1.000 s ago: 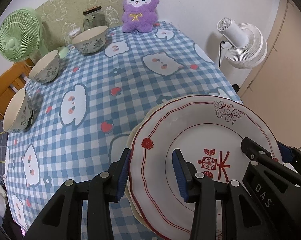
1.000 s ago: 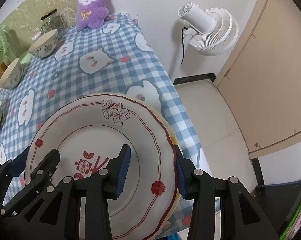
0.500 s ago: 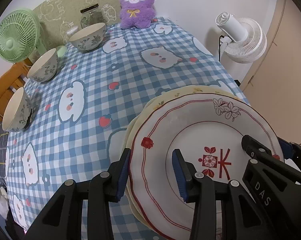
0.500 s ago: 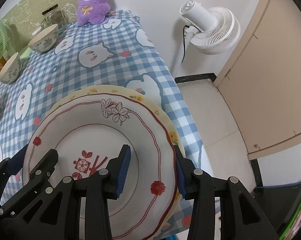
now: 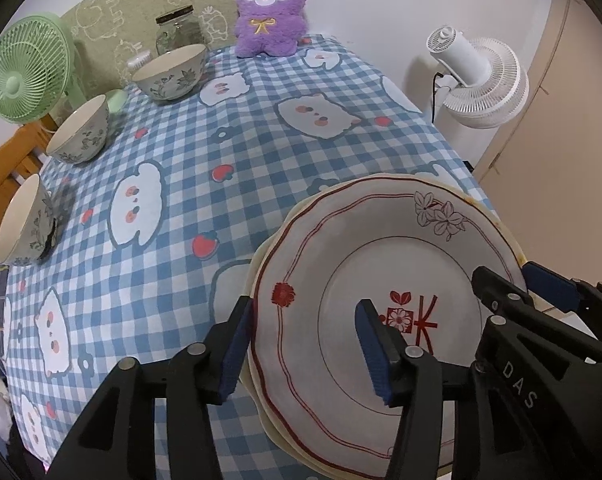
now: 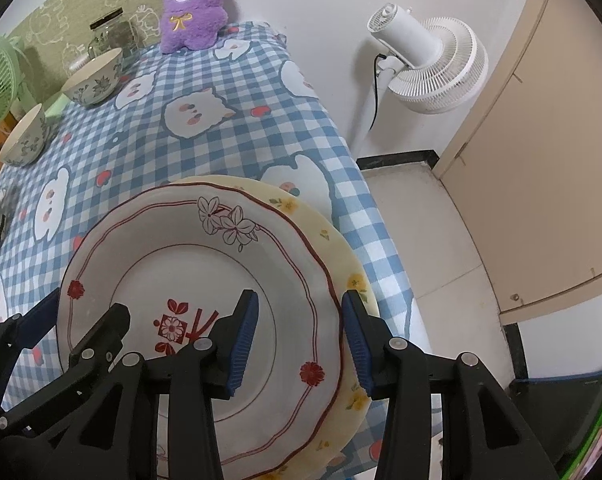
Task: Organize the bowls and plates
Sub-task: 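Lower the red-rim plate onto the beaded-rim plate with both grippers, then open both grippers and pull them back from the three-plate stack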
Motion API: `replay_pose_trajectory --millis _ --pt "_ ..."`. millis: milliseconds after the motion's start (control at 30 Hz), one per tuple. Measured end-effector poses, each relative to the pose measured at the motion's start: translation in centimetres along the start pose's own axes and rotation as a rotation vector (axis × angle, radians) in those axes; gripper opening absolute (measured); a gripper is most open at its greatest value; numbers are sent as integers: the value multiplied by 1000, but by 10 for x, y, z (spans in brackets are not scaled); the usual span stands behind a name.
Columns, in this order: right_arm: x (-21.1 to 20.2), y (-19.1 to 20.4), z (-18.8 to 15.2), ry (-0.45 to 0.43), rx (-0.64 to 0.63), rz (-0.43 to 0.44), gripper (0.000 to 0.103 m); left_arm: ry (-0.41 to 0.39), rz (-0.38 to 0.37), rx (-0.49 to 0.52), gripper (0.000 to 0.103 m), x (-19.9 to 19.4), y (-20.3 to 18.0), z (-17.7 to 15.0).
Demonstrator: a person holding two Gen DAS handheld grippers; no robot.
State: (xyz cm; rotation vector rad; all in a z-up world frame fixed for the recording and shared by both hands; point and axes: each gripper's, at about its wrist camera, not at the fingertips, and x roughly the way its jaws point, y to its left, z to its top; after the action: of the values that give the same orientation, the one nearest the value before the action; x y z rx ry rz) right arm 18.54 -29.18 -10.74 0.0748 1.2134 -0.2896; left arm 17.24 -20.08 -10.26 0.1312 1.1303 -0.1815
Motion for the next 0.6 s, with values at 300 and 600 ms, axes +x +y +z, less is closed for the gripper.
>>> replay_pose_trajectory --millis 300,600 --pt "-14 -9 2 -6 30 40 64 2 -38 -46 73 -6 16 -2" --pt "-45 -9 9 -54 26 57 77 -12 -28 -48 77 -26 24 4"
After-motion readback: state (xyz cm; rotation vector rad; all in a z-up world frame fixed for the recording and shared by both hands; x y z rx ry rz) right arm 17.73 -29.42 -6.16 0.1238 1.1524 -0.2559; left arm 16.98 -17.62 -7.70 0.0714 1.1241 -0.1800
